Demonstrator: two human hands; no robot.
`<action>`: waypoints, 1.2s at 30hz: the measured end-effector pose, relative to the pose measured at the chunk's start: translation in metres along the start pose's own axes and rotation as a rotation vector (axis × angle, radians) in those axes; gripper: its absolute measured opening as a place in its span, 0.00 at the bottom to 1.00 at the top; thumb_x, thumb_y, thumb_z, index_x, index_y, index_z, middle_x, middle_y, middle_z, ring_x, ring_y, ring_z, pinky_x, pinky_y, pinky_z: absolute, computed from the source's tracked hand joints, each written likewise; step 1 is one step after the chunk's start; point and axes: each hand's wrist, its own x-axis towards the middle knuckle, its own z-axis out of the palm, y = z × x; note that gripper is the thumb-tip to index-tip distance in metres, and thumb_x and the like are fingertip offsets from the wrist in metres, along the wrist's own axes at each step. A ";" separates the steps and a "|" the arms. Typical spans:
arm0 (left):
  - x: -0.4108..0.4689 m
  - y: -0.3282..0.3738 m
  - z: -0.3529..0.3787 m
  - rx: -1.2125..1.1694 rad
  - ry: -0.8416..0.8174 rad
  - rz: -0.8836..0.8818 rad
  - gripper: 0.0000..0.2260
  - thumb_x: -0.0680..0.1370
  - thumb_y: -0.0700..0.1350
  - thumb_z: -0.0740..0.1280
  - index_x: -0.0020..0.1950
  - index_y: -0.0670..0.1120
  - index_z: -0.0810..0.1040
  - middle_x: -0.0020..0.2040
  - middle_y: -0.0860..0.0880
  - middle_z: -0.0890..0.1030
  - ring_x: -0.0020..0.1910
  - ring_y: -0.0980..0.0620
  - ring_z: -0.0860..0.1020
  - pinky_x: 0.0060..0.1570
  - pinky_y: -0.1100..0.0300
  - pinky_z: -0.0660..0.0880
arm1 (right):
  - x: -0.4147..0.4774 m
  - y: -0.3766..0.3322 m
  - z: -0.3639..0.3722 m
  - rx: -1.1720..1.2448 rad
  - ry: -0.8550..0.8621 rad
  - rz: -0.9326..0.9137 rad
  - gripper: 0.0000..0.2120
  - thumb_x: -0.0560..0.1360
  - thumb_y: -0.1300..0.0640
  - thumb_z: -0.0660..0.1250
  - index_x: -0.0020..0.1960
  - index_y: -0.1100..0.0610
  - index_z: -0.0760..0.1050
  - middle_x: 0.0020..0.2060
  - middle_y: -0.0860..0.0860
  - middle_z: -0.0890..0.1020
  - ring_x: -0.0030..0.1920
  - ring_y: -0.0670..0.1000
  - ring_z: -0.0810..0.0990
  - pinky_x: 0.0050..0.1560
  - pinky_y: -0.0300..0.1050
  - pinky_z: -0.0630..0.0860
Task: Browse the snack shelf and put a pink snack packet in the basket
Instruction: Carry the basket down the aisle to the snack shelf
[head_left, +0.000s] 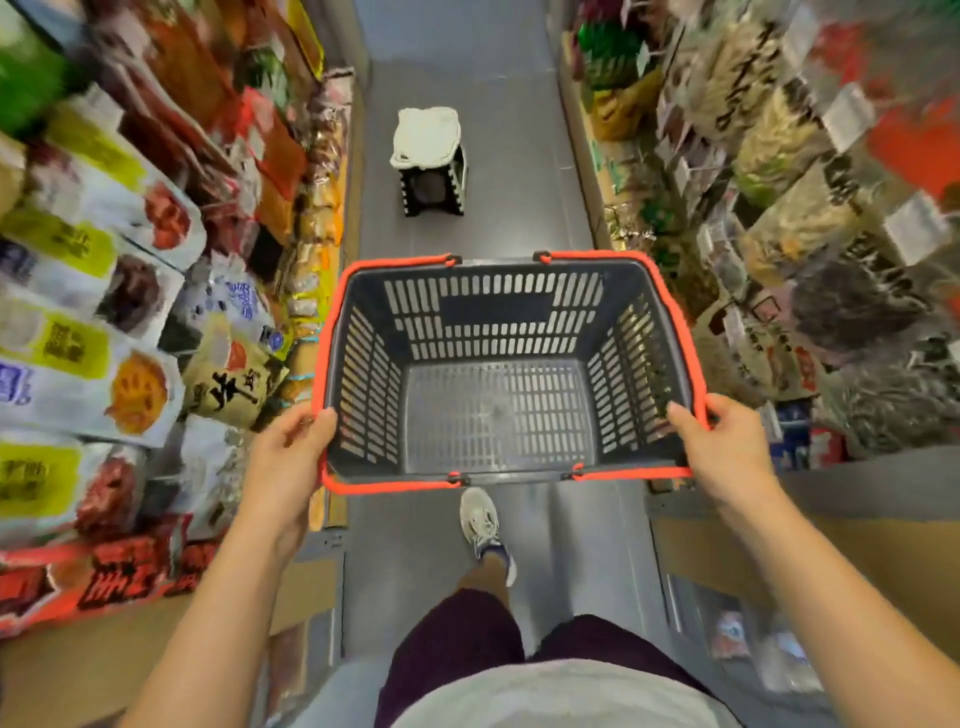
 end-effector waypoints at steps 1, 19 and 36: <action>0.025 0.010 0.001 0.007 0.004 -0.012 0.10 0.79 0.42 0.66 0.43 0.52 0.84 0.45 0.48 0.85 0.47 0.46 0.82 0.50 0.50 0.78 | 0.015 -0.015 0.009 0.012 0.003 0.022 0.05 0.78 0.58 0.67 0.49 0.59 0.79 0.42 0.55 0.83 0.41 0.53 0.80 0.45 0.47 0.75; 0.421 0.229 0.108 0.320 -0.066 0.232 0.12 0.80 0.41 0.65 0.48 0.60 0.76 0.41 0.59 0.84 0.39 0.60 0.83 0.37 0.62 0.78 | 0.348 -0.232 0.121 0.342 0.048 0.132 0.06 0.79 0.59 0.66 0.50 0.58 0.80 0.45 0.54 0.85 0.46 0.54 0.84 0.50 0.52 0.79; 0.831 0.425 0.227 0.396 -0.170 0.394 0.10 0.81 0.39 0.62 0.54 0.55 0.74 0.49 0.49 0.79 0.46 0.52 0.79 0.46 0.56 0.74 | 0.649 -0.430 0.232 0.496 0.194 0.234 0.10 0.76 0.70 0.64 0.54 0.64 0.81 0.47 0.56 0.85 0.45 0.54 0.83 0.46 0.44 0.81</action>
